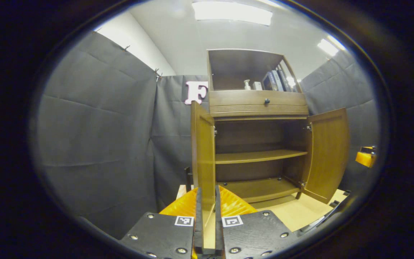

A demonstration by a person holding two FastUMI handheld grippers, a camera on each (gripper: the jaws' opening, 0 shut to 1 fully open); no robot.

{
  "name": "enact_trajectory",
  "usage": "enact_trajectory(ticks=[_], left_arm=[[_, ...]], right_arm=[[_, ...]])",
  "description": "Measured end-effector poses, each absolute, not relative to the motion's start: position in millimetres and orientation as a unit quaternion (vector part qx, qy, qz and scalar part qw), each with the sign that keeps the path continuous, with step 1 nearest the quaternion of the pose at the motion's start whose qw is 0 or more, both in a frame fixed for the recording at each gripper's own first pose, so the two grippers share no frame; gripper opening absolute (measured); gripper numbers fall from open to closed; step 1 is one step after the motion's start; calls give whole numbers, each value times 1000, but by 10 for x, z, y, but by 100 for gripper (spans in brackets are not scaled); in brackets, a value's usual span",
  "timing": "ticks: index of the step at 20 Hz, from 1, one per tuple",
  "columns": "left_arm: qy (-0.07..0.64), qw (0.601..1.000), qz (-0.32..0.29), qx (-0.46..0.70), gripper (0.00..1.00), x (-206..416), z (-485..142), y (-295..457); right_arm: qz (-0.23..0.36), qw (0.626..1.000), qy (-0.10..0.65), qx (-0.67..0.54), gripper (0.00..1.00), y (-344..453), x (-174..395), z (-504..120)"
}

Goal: Open the right door of the double-door shoe cabinet with the right hand, and open the left door with the left hand.

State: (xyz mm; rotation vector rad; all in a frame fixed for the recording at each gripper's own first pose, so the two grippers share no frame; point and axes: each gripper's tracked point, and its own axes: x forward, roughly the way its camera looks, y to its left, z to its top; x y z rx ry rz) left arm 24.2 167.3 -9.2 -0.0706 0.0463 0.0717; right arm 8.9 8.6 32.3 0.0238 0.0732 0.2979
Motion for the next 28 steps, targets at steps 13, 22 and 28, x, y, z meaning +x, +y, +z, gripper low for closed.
enact_trajectory(ticks=[13,22,28], left_arm=[[34,998,35,-28,15,-157,-219,1455],[19,999,43,-21,87,-194,-144,1447],[12,998,50,-21,87,-215,-107,1411]], right_arm=[[140,989,38,5,92,11,-103,290],[136,990,37,15,92,-33,-44,319],[141,989,27,18,92,-53,-37,386]])
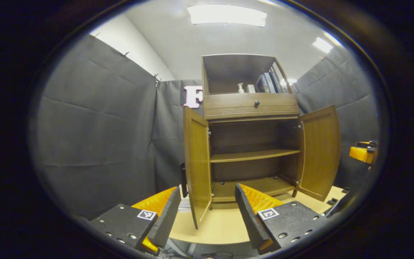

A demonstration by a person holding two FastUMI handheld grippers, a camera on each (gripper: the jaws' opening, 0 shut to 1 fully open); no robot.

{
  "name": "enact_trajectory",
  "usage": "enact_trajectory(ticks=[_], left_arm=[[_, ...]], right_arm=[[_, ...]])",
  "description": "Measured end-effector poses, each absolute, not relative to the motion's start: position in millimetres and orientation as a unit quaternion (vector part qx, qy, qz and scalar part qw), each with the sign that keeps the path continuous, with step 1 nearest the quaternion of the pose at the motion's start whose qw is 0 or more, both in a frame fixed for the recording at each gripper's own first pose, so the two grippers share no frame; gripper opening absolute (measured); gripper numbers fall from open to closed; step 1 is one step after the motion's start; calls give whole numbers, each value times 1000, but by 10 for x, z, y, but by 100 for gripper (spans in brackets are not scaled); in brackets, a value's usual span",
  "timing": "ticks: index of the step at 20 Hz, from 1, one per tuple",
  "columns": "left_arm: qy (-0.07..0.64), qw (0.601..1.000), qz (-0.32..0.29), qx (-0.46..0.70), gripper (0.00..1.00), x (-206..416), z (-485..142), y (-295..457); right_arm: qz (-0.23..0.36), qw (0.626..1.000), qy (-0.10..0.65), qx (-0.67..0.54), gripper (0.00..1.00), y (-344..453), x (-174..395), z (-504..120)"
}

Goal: Open the right door of the double-door shoe cabinet with the right hand, and open the left door with the left hand.

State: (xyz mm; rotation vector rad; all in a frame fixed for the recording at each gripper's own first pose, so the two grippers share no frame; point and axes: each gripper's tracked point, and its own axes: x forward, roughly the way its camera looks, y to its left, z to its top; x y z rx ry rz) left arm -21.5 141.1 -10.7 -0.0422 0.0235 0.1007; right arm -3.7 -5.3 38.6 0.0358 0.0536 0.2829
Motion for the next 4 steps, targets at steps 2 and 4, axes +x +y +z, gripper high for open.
enact_trajectory(ticks=[2,4], left_arm=[[8,999,51,-18,87,-237,-71,1382],[0,999,52,-16,87,-281,-30,1363]], right_arm=[[140,990,23,21,96,-70,-17,414],[140,989,25,25,92,-73,6,426]])
